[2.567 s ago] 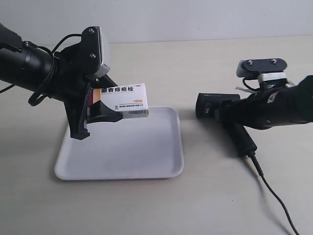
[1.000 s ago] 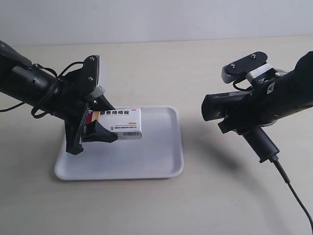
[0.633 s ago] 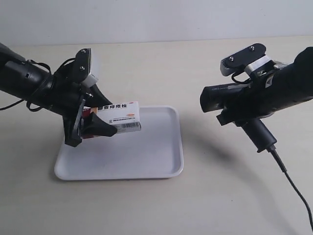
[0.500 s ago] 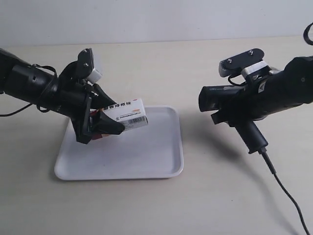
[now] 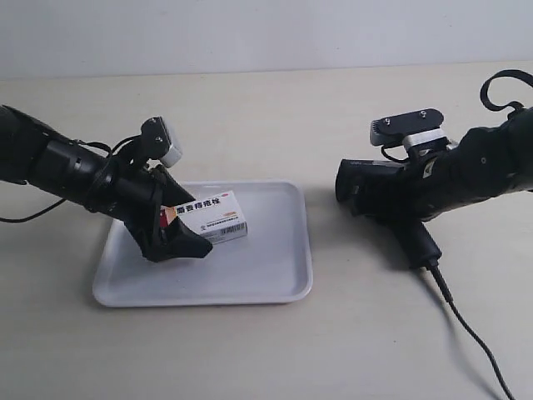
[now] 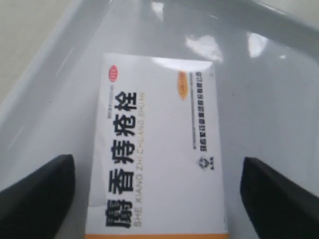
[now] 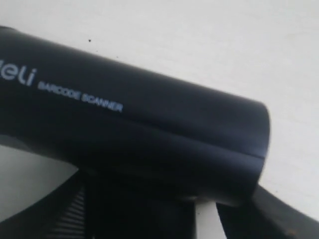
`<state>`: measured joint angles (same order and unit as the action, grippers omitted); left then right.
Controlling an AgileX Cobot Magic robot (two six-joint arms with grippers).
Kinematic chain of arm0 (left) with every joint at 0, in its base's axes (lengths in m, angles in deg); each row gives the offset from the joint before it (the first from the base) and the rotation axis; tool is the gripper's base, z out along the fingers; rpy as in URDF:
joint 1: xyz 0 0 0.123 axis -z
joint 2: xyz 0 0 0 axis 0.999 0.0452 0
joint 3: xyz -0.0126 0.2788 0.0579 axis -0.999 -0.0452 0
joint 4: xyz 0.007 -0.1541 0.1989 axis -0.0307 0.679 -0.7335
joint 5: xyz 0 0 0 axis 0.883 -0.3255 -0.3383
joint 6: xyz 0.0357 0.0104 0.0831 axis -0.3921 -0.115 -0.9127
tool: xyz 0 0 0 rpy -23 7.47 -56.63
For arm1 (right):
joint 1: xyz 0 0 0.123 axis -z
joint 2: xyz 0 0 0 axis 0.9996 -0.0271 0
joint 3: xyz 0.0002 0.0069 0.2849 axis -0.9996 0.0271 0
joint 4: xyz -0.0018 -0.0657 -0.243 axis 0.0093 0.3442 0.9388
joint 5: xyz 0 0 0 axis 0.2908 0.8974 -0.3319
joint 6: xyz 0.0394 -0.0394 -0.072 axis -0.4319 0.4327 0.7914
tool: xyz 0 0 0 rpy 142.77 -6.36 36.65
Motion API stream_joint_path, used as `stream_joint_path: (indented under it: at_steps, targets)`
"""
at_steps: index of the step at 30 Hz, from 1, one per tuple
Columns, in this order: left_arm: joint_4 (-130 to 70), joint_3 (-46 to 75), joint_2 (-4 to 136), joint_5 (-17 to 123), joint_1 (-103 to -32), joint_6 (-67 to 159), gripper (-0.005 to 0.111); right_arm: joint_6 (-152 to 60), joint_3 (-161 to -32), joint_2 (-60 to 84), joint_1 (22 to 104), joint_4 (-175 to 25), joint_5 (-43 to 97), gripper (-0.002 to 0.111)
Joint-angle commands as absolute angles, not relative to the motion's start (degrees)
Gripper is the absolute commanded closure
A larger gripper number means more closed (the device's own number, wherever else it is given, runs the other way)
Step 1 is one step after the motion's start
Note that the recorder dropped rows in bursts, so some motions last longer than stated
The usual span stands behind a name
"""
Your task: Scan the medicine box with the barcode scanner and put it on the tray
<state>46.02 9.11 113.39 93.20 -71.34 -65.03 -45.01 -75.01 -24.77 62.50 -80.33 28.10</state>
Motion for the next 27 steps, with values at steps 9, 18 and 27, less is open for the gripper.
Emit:
stream_joint_path:
  at_steps: [9,18,27]
  targets:
    - [42.25,9.19,100.77,94.96,-71.49,-55.47,0.003,-47.10,-75.25,-8.84,62.48,-81.95,20.00,0.018]
    - [37.28,7.25,83.31,106.90,-71.49,-42.57,0.080,-46.67,-73.07,17.33,62.48,-83.23,8.56,0.066]
    - [54.12,-10.32,61.21,92.48,-71.49,-44.60,0.104,-47.12,-53.11,40.61,62.48,-83.96,23.58,0.108]
